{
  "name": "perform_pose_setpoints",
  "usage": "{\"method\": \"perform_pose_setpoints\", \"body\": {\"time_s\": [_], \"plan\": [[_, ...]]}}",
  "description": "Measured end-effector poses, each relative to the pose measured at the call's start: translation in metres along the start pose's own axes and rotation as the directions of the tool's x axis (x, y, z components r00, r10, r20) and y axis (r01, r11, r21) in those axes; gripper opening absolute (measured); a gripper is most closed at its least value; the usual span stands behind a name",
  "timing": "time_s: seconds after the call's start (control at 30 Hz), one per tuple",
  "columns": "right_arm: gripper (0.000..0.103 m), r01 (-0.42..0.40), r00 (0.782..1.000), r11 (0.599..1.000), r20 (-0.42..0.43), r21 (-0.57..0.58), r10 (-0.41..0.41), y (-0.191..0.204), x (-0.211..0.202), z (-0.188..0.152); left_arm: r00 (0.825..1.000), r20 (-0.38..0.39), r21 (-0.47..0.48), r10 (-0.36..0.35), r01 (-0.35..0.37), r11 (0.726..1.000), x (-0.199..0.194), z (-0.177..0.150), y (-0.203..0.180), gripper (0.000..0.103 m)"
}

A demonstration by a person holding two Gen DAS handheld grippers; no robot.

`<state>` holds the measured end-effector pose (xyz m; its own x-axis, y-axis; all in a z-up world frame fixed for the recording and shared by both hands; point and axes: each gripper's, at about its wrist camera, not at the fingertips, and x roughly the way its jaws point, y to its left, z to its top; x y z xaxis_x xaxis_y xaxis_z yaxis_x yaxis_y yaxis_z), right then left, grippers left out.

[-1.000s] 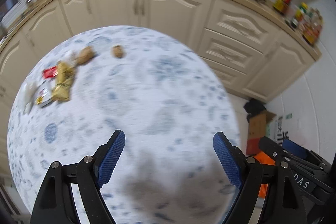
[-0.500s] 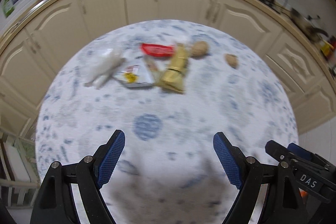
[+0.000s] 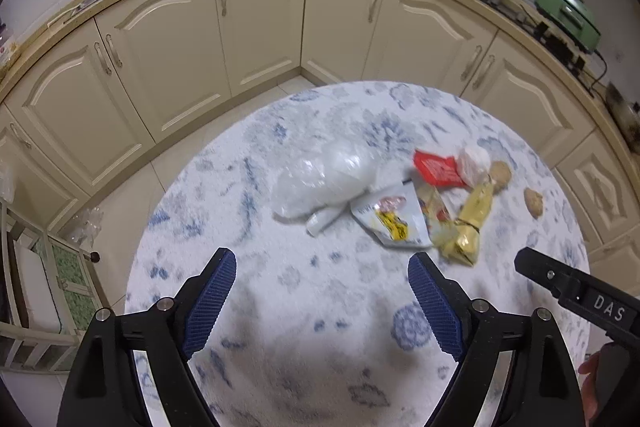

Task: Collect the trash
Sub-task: 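Move both open tools back over the trash on the table, then grasp the yellow-brown wrapper with the right tool while the left tool grasps the white-yellow pouch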

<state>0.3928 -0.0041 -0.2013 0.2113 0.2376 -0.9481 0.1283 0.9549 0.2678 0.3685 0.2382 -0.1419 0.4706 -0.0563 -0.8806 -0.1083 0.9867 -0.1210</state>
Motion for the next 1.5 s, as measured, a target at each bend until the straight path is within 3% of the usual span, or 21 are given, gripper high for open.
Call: {"method": "perform_pose_setpoints", "body": {"time_s": [0.37, 0.43, 0.57, 0.6, 0.8, 0.9, 0.93, 0.97, 1.0, 1.07, 1.1, 1.13, 1.23, 1.43, 1.5], "plan": [[0.080, -0.028, 0.998, 1.000, -0.052, -0.011, 0.027, 0.028, 0.043, 0.033, 0.999, -0.030, -0.060, -0.032, 0.030, 0.998, 0.035, 0.025, 0.015, 0.085], [0.076, -0.012, 0.998, 1.000, -0.070, -0.019, 0.010, 0.031, 0.054, 0.035, 0.998, -0.044, -0.072, -0.051, 0.048, 0.996, 0.041, 0.026, 0.016, 0.085], [0.055, -0.011, 0.999, 1.000, -0.039, -0.019, 0.010, 0.026, 0.060, 0.036, 0.993, -0.079, -0.096, -0.084, 0.076, 0.992, 0.051, 0.025, 0.014, 0.085], [0.046, -0.012, 0.998, 1.000, -0.054, -0.013, 0.012, 0.023, 0.060, 0.036, 0.992, -0.086, -0.099, -0.094, 0.085, 0.991, 0.054, 0.025, 0.012, 0.085], [0.043, -0.023, 0.998, 0.999, -0.064, -0.040, 0.021, 0.007, 0.052, 0.027, 0.981, -0.126, -0.120, -0.145, 0.130, 0.984, 0.066, 0.025, -0.007, 0.085], [0.043, -0.027, 0.997, 0.999, -0.068, -0.034, 0.024, -0.004, 0.048, 0.024, 0.982, -0.152, -0.109, -0.116, 0.101, 0.989, 0.080, 0.026, -0.021, 0.085], [0.043, -0.031, 0.997, 0.999, -0.070, -0.029, 0.029, -0.007, 0.047, 0.024, 0.980, -0.165, -0.118, -0.107, 0.088, 0.989, 0.087, 0.026, -0.023, 0.079], [0.043, -0.034, 0.997, 0.999, -0.072, -0.026, 0.032, -0.010, 0.046, 0.024, 0.980, -0.172, -0.131, -0.104, 0.082, 0.988, 0.094, 0.026, -0.024, 0.064], [0.044, -0.036, 0.997, 0.999, -0.075, -0.020, 0.035, -0.014, 0.046, 0.023, 0.981, -0.170, -0.134, -0.090, 0.068, 0.989, 0.098, 0.026, -0.024, 0.060], [0.044, -0.045, 0.996, 0.999, -0.075, -0.016, 0.043, -0.019, 0.044, 0.023, 0.988, -0.132, -0.110, -0.082, 0.068, 0.992, 0.097, 0.027, -0.027, 0.023], [0.044, -0.052, 0.996, 0.999, -0.075, -0.015, 0.051, -0.020, 0.044, 0.023, 0.979, -0.150, -0.127, -0.136, 0.118, 0.985, 0.101, 0.028, -0.024, 0.022], [0.044, -0.056, 0.996, 0.998, -0.075, -0.015, 0.054, -0.020, 0.043, 0.022, 0.980, -0.145, -0.128, -0.139, 0.121, 0.984, 0.101, 0.027, -0.022, 0.015], [0.044, -0.050, 0.996, 0.998, -0.071, -0.028, 0.048, -0.019, 0.042, 0.021, 0.969, -0.162, -0.128, -0.185, 0.165, 0.978, 0.100, 0.022, -0.013, 0.010], [0.043, -0.056, 0.996, 0.995, -0.077, -0.079, 0.049, -0.014, 0.037, 0.006, 0.957, -0.193, -0.089, -0.215, 0.201, 0.975, 0.086, -0.002, -0.005, 0.010], [0.043, -0.059, 0.995, 0.994, -0.082, -0.095, 0.051, -0.012, 0.035, -0.002, 0.945, -0.218, -0.069, -0.242, 0.233, 0.970, 0.080, -0.014, -0.004, 0.010]]}}
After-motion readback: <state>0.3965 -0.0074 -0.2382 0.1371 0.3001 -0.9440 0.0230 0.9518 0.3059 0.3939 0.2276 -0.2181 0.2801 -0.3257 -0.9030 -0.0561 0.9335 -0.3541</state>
